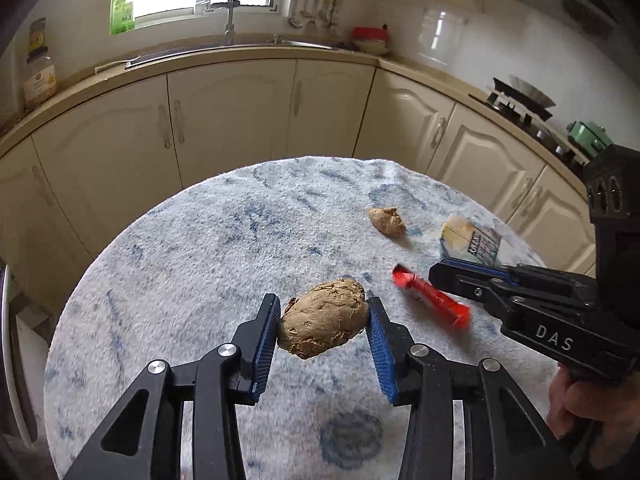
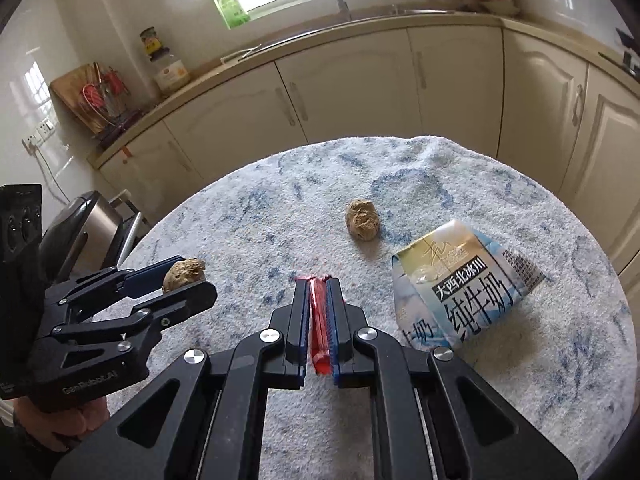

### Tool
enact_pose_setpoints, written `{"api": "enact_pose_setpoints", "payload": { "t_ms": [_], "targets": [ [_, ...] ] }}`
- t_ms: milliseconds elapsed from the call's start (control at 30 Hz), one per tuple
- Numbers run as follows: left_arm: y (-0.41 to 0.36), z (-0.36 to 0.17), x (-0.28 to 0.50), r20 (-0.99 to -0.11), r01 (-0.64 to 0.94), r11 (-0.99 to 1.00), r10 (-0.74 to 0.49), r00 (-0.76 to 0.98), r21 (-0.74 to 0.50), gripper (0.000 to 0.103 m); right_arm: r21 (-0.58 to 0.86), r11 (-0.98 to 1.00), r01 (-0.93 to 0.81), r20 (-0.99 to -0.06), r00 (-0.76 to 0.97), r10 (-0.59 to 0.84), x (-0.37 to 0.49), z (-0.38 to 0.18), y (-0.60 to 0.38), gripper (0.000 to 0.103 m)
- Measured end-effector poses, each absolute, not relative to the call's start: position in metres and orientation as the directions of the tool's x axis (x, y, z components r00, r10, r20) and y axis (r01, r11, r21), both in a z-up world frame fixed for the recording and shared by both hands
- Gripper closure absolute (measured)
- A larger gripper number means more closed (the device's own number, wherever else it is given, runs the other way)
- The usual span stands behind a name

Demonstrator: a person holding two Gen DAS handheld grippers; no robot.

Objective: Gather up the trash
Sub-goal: 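Grasp a brown sausage with the left tool while the right tool grasps the red wrapper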

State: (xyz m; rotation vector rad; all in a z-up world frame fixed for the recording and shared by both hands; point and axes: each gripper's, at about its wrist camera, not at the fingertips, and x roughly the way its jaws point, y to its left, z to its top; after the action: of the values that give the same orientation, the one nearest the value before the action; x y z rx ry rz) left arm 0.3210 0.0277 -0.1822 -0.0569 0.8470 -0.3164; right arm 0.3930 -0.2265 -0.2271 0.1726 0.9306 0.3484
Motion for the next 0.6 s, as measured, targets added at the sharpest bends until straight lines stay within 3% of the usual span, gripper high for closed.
{"api": "enact_pose_setpoints", "payload": {
  "t_ms": [233,267,300,367,400,533,600],
  "targets": [
    [0.040,-0.174,0.275,-0.716,0.253,0.945,-0.323,0.619,-0.207,0.064,0.224,0.949,-0.222,-0.785,0.535,0.311,0.367,-0.230,-0.219,0.093],
    [0.041,-0.173,0.270,-0.716,0.251,0.945,-0.324,0.618,-0.211,0.064,0.189,0.956,-0.224,-0.796,0.536,0.283,0.367,-0.233,-0.216,0.084],
    [0.042,-0.172,0.265,-0.715,0.250,0.945,-0.325,0.619,-0.213,0.064,0.170,0.960,-0.223,-0.801,0.536,0.266,0.367,-0.236,-0.214,0.062],
    [0.042,-0.169,0.257,-0.713,0.251,0.944,-0.328,0.620,-0.216,0.064,0.142,0.966,-0.215,-0.800,0.550,0.240,0.369,-0.240,-0.213,0.034],
    [0.043,-0.167,0.253,-0.712,0.251,0.944,-0.328,0.621,-0.216,0.064,0.135,0.966,-0.220,-0.800,0.551,0.237,0.370,-0.241,-0.212,0.031],
    [0.046,-0.164,0.247,-0.713,0.251,0.944,-0.327,0.620,-0.215,0.064,0.070,0.970,-0.235,-0.823,0.535,0.189,0.383,-0.255,-0.204,0.031],
    [0.047,-0.165,0.248,-0.714,0.246,0.945,-0.326,0.619,-0.218,0.064,0.018,0.968,-0.251,-0.820,0.550,0.158,0.387,-0.256,-0.197,0.042]
  ]
}}
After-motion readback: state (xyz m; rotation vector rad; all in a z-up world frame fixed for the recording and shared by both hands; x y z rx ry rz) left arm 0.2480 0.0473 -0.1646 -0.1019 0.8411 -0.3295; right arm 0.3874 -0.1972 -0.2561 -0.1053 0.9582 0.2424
